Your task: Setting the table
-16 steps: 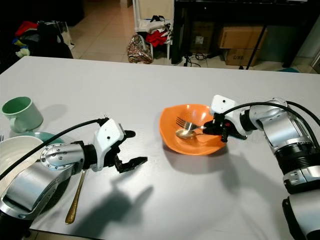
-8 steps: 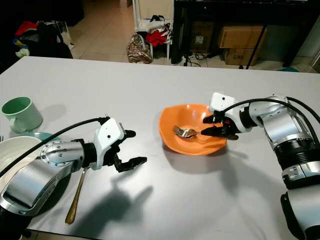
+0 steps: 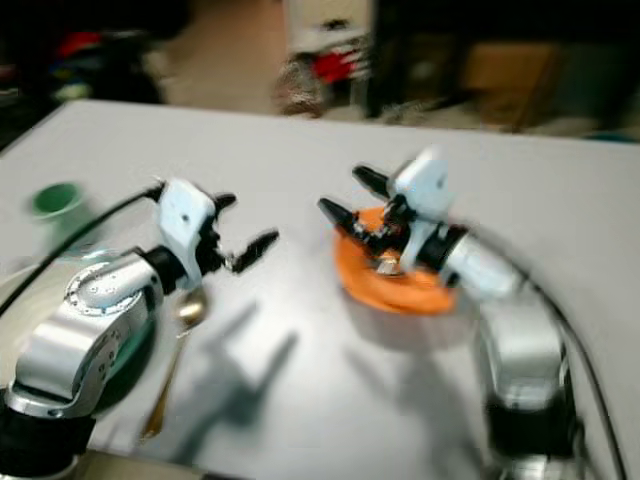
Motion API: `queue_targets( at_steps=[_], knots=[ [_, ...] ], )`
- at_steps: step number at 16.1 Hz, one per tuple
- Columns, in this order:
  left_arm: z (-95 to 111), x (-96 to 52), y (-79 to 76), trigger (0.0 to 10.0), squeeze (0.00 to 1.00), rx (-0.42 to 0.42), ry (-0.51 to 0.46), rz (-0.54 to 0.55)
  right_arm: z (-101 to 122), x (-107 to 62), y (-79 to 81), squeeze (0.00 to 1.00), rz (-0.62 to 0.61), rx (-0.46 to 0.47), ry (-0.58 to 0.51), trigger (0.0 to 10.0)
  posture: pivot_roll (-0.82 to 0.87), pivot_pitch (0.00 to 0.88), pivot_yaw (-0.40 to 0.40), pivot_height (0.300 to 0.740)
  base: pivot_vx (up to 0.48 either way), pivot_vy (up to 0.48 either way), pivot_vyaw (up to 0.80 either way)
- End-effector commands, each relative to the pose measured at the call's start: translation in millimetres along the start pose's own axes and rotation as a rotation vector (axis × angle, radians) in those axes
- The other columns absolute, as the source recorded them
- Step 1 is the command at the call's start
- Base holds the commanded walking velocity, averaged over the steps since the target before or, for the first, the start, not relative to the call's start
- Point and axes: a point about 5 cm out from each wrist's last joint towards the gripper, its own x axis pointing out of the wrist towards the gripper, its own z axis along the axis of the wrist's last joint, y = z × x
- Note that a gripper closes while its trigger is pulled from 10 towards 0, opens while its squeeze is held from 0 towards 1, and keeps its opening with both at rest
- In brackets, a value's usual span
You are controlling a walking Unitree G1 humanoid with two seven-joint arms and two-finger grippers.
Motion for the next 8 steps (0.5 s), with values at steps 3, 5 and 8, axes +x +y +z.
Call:
queue_targets(
  at_steps=[3, 5, 8],
  knots=[
    [6, -4.8, 2.2, 10.0, 0.00, -0.007, -0.049, 0.104, 15, -17.9, 10.7, 1.00, -0.215, 0.034, -0.067, 10.0, -0.03, 0.000, 0.118, 0.740, 0.000, 0.000, 0.80],
    [7, -6.7, 0.1, 10.0, 0.00, 0.002, -0.048, 0.133, 17, -26.2, 27.0, 1.00, -0.265, 0.067, -0.053, 10.0, -0.03, 0.000, 0.126, 0.740, 0.000, 0.000, 0.80],
    [5, -12.9, 5.6, 10.0, 0.00, 0.005, -0.037, 0.229, 9, -35.9, 32.7, 1.00, -0.339, 0.077, 0.002, 10.0, 0.00, 0.000, 0.124, 0.740, 0.000, 0.000, 0.80]
  ],
)
